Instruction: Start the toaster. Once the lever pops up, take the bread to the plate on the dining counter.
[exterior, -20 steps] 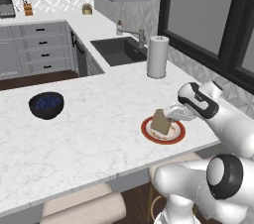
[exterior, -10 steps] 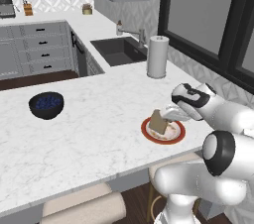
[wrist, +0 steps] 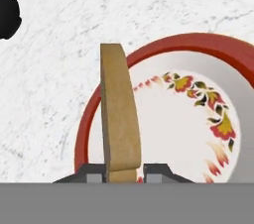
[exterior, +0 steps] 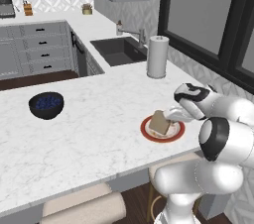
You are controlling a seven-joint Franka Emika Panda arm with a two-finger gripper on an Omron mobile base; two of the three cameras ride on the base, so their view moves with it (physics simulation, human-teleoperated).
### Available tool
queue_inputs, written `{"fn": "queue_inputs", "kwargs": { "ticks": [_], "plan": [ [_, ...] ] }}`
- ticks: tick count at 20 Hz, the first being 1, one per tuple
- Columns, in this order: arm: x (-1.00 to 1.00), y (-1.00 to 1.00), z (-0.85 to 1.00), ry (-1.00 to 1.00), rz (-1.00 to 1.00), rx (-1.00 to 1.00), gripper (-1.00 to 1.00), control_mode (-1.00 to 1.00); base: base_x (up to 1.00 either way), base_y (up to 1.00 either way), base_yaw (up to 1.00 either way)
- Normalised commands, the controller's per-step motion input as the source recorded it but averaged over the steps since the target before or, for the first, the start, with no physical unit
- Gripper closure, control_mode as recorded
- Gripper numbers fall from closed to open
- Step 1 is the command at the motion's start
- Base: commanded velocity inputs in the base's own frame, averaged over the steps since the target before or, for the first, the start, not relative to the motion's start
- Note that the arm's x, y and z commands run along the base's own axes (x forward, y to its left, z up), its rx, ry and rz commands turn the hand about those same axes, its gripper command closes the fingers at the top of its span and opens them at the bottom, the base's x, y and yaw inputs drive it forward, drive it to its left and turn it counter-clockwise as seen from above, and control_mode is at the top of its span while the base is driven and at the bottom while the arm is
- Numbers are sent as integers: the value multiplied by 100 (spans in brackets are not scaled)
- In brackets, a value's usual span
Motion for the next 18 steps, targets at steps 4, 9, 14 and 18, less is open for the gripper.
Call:
{"fn": "queue_inputs", "kwargs": {
  "ticks": [4,9,14,18],
  "plan": [
    [-17,-3,-17,0,0,0,-100,-100,0,0,0],
    [-16,-2,0,-2,0,0,-100,-100,0,0,0],
    [-27,-40,1,-7,0,-7,-100,-100,0,0,0],
    [-6,-55,12,-16,-2,-17,-100,-100,0,0,0]
  ]
}}
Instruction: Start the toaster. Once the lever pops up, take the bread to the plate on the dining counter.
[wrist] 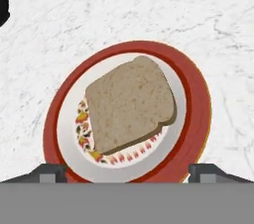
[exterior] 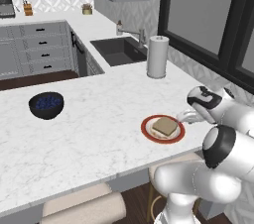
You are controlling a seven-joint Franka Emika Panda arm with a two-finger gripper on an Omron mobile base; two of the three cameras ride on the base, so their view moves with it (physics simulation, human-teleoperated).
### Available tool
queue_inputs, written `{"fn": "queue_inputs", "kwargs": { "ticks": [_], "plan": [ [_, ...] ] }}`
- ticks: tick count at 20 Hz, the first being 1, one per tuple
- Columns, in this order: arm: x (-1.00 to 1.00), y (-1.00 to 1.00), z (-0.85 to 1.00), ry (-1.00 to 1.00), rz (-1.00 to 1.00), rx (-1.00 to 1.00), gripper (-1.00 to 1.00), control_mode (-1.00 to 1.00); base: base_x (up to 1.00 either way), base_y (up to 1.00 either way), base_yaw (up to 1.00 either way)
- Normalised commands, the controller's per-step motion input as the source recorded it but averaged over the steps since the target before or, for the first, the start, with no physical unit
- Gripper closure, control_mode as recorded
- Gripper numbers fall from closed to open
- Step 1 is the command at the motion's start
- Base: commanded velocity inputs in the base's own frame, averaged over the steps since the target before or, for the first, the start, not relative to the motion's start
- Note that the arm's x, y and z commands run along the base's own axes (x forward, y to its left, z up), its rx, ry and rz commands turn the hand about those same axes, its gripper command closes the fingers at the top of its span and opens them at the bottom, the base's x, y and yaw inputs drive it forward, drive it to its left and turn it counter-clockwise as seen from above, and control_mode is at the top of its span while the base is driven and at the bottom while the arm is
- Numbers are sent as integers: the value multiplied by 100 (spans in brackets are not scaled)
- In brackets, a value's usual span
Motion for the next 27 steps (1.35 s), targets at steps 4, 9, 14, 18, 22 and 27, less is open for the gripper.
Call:
{"fn": "queue_inputs", "kwargs": {
  "ticks": [4,9,14,18,22,27],
  "plan": [
    [-41,-11,43,-16,-9,-27,-100,-100,0,0,0],
    [-90,25,71,-2,-16,-20,-100,-100,0,0,0],
    [-100,10,61,1,-25,-9,-100,-100,0,0,0],
    [-100,0,56,0,-24,-10,-100,-100,0,0,0],
    [-100,1,56,0,-20,-5,-100,-100,0,0,0],
    [-100,5,45,-8,-24,0,-100,-100,0,0,0]
  ]
}}
